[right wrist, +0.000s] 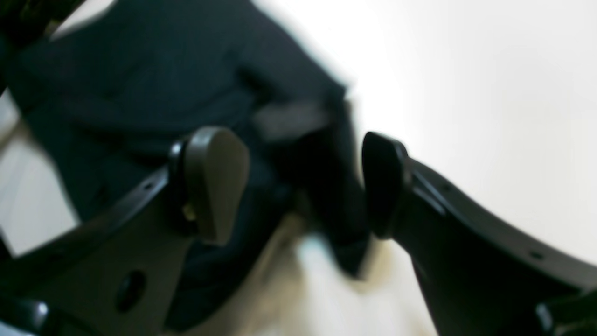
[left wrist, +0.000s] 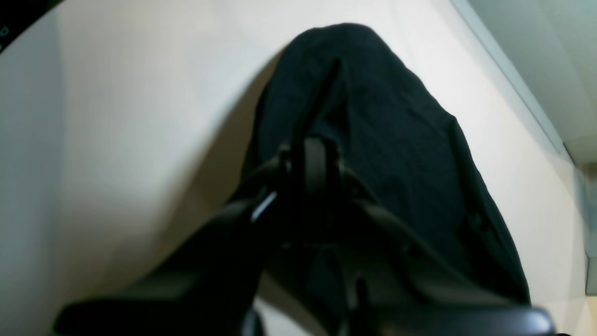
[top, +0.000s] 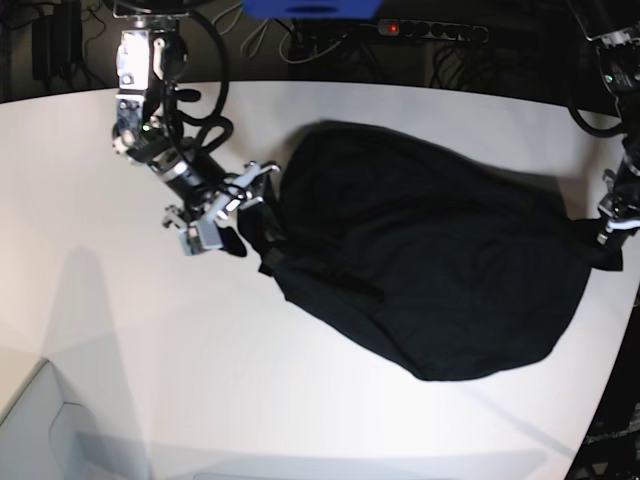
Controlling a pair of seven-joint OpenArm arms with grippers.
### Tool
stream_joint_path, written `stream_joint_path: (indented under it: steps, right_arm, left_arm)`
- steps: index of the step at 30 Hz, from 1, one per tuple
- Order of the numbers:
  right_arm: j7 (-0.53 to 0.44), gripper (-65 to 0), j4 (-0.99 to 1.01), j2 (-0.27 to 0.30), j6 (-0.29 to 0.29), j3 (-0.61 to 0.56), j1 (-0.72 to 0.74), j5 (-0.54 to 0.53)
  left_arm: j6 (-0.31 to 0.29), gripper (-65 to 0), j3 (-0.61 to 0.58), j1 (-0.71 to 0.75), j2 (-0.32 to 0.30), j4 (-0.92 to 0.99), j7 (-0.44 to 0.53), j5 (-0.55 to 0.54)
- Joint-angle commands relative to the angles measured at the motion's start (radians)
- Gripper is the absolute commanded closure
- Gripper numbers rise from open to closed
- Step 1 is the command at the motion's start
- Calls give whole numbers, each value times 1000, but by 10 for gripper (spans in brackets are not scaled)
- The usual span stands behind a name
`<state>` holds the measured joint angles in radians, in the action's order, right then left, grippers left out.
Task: Layout the t-shirt on the table in an organized manner, then fold the t-shirt properly
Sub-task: 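Swing the stretched shirt down onto the table with both grippers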
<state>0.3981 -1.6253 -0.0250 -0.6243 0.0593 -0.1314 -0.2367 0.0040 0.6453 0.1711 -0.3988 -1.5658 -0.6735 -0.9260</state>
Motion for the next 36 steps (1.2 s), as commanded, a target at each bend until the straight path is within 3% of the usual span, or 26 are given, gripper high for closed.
stream_joint_path:
  steps: [1, 9, 11, 17, 30, 34, 36]
  right_arm:
    - [-34, -418, -2, 3, -4, -5, 14, -19]
    - [-41, -396, 139, 3, -4, -34, 83, -19]
    - [-41, -326, 205, 3, -4, -23, 126, -19]
    - [-40, 0, 302, 33, 2, 47, 203, -20]
    - [-32, 0, 142, 17, 2, 419, 204, -26]
    - [49, -2, 144, 20, -2, 451, 167, -26]
    - [77, -52, 144, 20, -2, 451, 149, -26]
  left_arm:
    - [-3, -4, 6, -11, -25, -18, 24, -17]
    - [-3, -4, 8, 12, -25, -18, 25, -15]
    - [-3, -4, 11, 14, -25, -17, 25, -14]
    - [-3, -4, 14, 14, -27, 32, 27, 11]
    - [-3, -4, 8, 5, -4, 132, 34, 11]
    - [-5, -4, -14, -5, 13, 155, 34, 11]
    - [-5, -4, -34, -6, 14, 152, 34, 11]
